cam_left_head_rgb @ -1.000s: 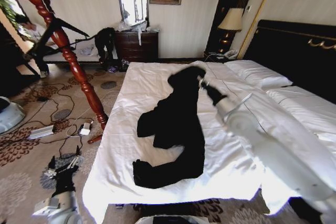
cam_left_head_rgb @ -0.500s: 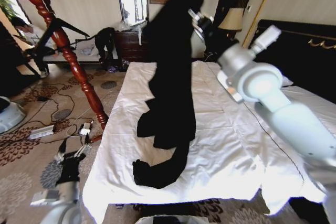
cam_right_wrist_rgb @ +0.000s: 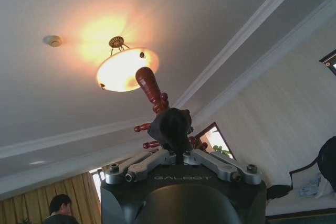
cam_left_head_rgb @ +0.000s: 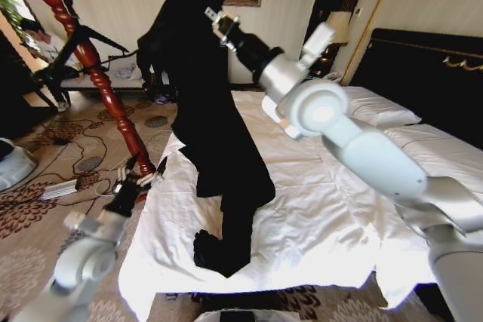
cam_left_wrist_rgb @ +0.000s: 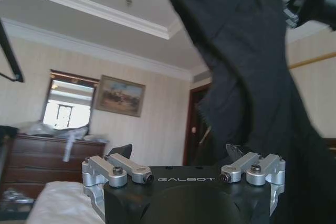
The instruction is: Pick up the clothes from the bed and hang them on the clothes hanger.
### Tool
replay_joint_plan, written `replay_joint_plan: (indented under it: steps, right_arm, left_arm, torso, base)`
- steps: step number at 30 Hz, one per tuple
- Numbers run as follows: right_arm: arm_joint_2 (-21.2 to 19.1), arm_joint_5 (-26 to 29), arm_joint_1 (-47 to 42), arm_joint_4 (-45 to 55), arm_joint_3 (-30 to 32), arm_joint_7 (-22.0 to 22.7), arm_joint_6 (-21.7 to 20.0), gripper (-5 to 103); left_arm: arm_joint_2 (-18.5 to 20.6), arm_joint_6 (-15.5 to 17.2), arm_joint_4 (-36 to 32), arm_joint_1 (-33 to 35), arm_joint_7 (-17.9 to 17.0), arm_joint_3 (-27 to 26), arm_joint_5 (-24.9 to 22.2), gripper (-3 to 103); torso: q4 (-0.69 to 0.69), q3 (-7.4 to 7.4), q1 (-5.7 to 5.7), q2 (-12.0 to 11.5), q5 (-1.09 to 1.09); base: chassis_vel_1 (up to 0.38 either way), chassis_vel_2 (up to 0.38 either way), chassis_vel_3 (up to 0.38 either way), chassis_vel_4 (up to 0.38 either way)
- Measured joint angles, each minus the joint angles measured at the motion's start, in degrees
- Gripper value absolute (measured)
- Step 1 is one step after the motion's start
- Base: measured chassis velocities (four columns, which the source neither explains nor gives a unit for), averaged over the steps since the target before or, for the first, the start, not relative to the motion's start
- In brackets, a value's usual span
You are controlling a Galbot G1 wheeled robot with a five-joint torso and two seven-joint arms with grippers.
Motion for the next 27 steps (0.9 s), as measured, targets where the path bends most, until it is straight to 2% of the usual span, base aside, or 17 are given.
replay_joint_plan:
  steps: [1, 7, 11, 15, 18, 22, 27]
  right_arm:
    - [0.9, -0.6, 0.3, -1.1, -0.4, 0.0, 0.0, 0]
    - [2.2, -1.4, 0.5, -2.7, -0.8, 0.1, 0.0, 0]
    - [2.2, -1.7, 0.0, -2.9, -0.9, 0.0, 0.0, 0]
    - [1.4, -2.2, -1.8, -2.6, -0.6, -0.2, 0.0, 0]
    - [1.1, -2.4, -2.6, -2.3, -0.2, -0.5, 0.0, 0]
    - [0.9, -2.5, -3.3, -1.5, 0.4, -0.6, 0.1, 0]
    - [0.7, -2.5, -2.9, -0.8, 0.5, -0.6, 0.3, 0]
  left_arm:
    - [1.3, 0.3, 0.0, -1.0, 0.5, 0.9, -1.4, 100]
    - [1.5, 0.3, 0.9, -3.8, 0.7, 3.3, -2.7, 100]
    - [0.9, 0.6, 2.2, -7.2, -0.4, 4.4, -4.5, 100]
    - [1.4, 2.0, 4.4, -10.8, -1.4, 4.4, -8.5, 100]
    - [1.6, 2.4, 5.9, -12.4, -1.5, 5.2, -9.2, 100]
    - [1.0, 3.8, 8.4, -16.1, -1.7, 9.5, -11.0, 100]
    - [-1.0, 5.1, 10.4, -19.9, -1.8, 15.3, -10.5, 100]
  torso:
    - [0.00, 0.00, 0.00, 0.0, -0.01]
    - [0.01, -0.01, 0.00, 0.0, -0.01]
    - [-0.01, -0.01, -0.01, 0.0, -0.01]
    - [0.00, -0.01, -0.01, 0.0, 0.00]
    - [0.00, -0.01, -0.01, 0.0, 0.00]
    - [0.00, -0.01, -0.01, 0.0, 0.00]
    - [-0.01, -0.01, -0.01, 0.0, -0.01]
  base:
    - [0.000, 0.000, 0.000, 0.000]
    - [0.000, 0.000, 0.000, 0.000]
    - [0.000, 0.000, 0.000, 0.000]
    - [0.000, 0.000, 0.000, 0.000]
    - [0.000, 0.000, 0.000, 0.000]
    - [0.000, 0.000, 0.000, 0.000]
    - [0.000, 0.000, 0.000, 0.000]
